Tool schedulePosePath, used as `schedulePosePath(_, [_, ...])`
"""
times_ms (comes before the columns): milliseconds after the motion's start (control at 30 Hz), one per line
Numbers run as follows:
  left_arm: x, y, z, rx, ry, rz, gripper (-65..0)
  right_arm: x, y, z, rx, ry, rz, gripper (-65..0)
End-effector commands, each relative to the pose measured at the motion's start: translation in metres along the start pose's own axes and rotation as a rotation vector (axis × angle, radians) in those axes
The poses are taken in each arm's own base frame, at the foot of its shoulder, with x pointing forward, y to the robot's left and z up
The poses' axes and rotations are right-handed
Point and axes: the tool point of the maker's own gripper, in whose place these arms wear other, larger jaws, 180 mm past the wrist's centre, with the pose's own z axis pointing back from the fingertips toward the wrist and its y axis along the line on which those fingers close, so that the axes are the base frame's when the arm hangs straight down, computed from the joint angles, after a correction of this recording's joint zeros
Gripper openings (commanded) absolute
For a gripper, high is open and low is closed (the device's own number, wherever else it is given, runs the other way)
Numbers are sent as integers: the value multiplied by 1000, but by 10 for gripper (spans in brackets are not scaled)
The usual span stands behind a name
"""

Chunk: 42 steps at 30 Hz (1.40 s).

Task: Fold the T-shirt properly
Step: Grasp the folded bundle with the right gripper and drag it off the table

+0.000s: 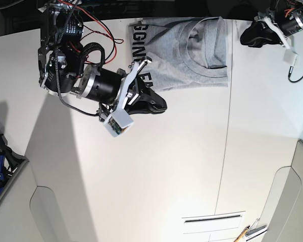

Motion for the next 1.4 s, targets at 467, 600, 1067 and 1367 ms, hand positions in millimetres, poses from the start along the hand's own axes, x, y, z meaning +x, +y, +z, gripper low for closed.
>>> schedulePosePath(467, [40, 36, 52, 161, -190, -8, -650, -93, 86, -37, 243, 400, 508, -650])
schedulePosePath(600, [38, 35, 51, 157, -196, 4, -650, -115, 70, -50, 254, 478, 492, -650])
schedulePosePath(1067, [37, 33, 48, 149, -219, 22, -650, -196, -43, -43, -91, 703, 22, -650])
schedulePosePath(1367, [41, 28, 48, 122, -240, 29, -650, -211, -147, 51, -529, 564, -417, -650])
